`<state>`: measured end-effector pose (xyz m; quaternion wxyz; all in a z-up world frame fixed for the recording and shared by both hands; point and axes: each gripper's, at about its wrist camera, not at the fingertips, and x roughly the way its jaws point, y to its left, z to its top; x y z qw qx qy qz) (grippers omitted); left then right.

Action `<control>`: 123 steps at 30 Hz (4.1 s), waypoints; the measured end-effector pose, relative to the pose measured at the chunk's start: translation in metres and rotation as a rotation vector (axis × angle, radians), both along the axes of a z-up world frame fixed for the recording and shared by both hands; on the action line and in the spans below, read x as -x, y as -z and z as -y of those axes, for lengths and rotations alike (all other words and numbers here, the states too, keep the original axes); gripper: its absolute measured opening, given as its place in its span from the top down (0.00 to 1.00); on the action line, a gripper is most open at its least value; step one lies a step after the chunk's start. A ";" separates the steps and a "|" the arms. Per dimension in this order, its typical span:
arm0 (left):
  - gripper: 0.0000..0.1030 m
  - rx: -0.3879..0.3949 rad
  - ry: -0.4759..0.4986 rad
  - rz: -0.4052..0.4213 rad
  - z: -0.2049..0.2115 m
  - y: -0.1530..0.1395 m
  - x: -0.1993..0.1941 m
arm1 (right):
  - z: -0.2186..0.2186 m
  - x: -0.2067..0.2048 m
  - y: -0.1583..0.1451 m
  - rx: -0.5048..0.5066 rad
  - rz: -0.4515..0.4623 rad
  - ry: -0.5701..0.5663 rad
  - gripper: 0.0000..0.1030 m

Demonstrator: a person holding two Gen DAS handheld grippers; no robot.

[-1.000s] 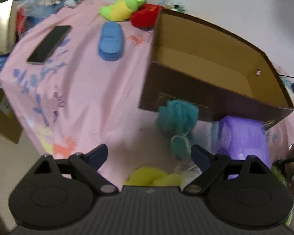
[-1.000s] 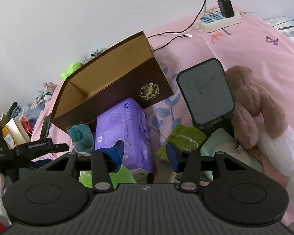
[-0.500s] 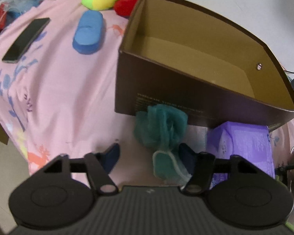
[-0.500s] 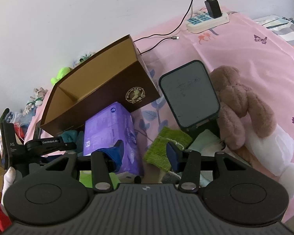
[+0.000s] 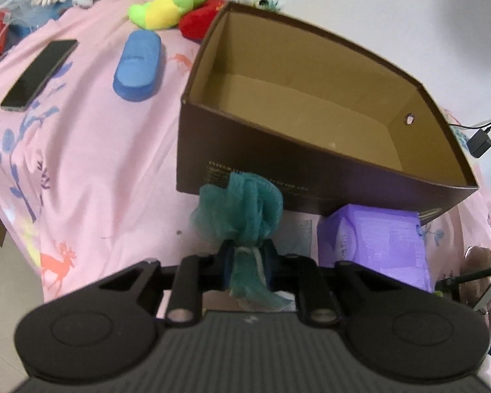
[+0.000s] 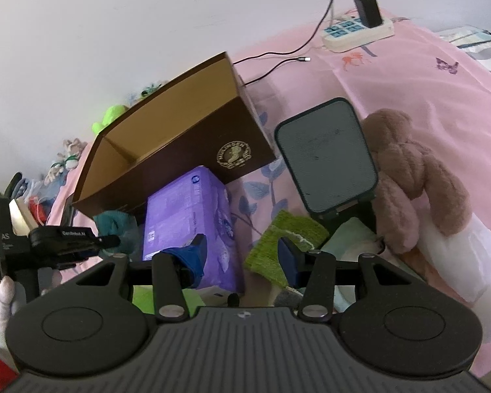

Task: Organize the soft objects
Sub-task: 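Grasp the teal mesh sponge with the left gripper while the right gripper grasps the green plush, then lift and carry the teal sponge and green plush over the brown box with both grippers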

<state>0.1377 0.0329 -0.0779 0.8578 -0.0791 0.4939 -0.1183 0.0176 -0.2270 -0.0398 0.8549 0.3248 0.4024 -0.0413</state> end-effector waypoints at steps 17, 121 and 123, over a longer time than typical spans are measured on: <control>0.88 0.037 0.006 0.144 0.001 -0.055 0.047 | -0.024 0.021 -0.011 -0.030 0.132 -0.302 0.65; 0.90 0.055 0.159 0.366 0.019 -0.121 0.046 | 0.001 -0.003 -0.050 -0.058 0.415 -0.296 0.68; 0.90 0.035 0.147 0.375 0.021 -0.125 0.040 | 0.001 -0.012 -0.057 -0.039 0.424 -0.301 0.68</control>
